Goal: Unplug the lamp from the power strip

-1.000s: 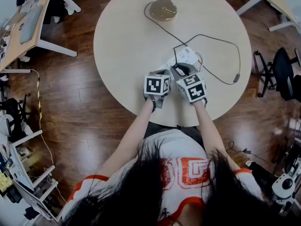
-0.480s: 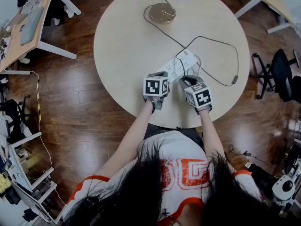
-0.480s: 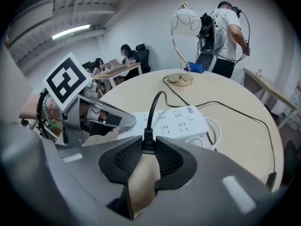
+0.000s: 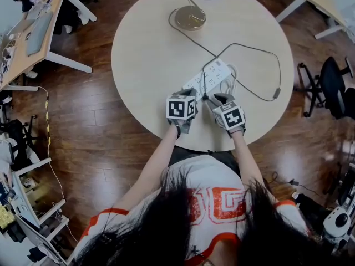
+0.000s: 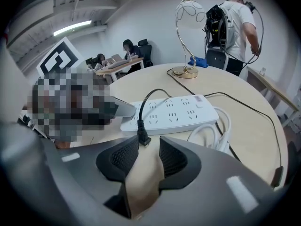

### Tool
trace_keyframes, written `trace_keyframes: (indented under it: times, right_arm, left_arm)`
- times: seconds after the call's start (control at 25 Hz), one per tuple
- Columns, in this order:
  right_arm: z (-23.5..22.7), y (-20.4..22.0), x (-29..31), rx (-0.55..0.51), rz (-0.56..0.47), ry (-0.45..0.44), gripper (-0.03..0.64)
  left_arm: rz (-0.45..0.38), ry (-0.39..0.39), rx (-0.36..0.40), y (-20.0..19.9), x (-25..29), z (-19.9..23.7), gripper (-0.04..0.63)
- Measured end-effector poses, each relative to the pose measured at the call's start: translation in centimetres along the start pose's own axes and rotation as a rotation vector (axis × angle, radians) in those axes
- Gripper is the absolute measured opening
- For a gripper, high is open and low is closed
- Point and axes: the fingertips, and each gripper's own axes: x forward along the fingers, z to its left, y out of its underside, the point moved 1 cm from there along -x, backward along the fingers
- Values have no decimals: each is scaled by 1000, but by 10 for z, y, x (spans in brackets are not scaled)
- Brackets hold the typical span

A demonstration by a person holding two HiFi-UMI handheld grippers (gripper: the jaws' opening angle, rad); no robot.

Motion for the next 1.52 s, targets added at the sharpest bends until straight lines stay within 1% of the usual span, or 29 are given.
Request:
trace_keyframes:
  times: [0.16,0.32,0.44,0.6,0.68,0.84,0.96,1.16,1.32,1.44,1.52]
  right_arm:
    - [-1,-4,-6,20,-42,3,127]
    - [-1,-11,-19,39,-106,14,115]
    - [1,-16,-31,50,-157,29,82]
    - [6,-25,-51,22,-223,82,9]
    - [10,-29,-61,25,-261,96,3]
    - [19,-36,-76,114,-350,76,2]
    - [27,-42,-87,176,-410,68,2]
    - [39,-39,-100,238,-461,100,2]
    - [53,-31,-110,303,-507,127,2]
    - [63,-19,-117,334,-519,147,2]
    - [66,-10,-124,354,-524,163,2]
  left_arm:
    - [-4,1,11,2,-8,0,0]
    - [-41,22,27,-4,-22,-5,0]
    - [-71,40,49,-8,-36,-12,0]
    - [-115,82,120,-15,-60,-31,0]
    - [-139,108,152,-19,-73,-41,0]
    - [-204,139,190,-29,-103,-55,0]
    - [-267,163,202,-41,-127,-60,0]
    - [-327,203,220,-51,-160,-67,0]
    - [-324,244,231,-44,-169,-64,0]
    - [-305,274,222,-37,-167,-66,0]
    - [-298,294,237,-34,-167,-73,0]
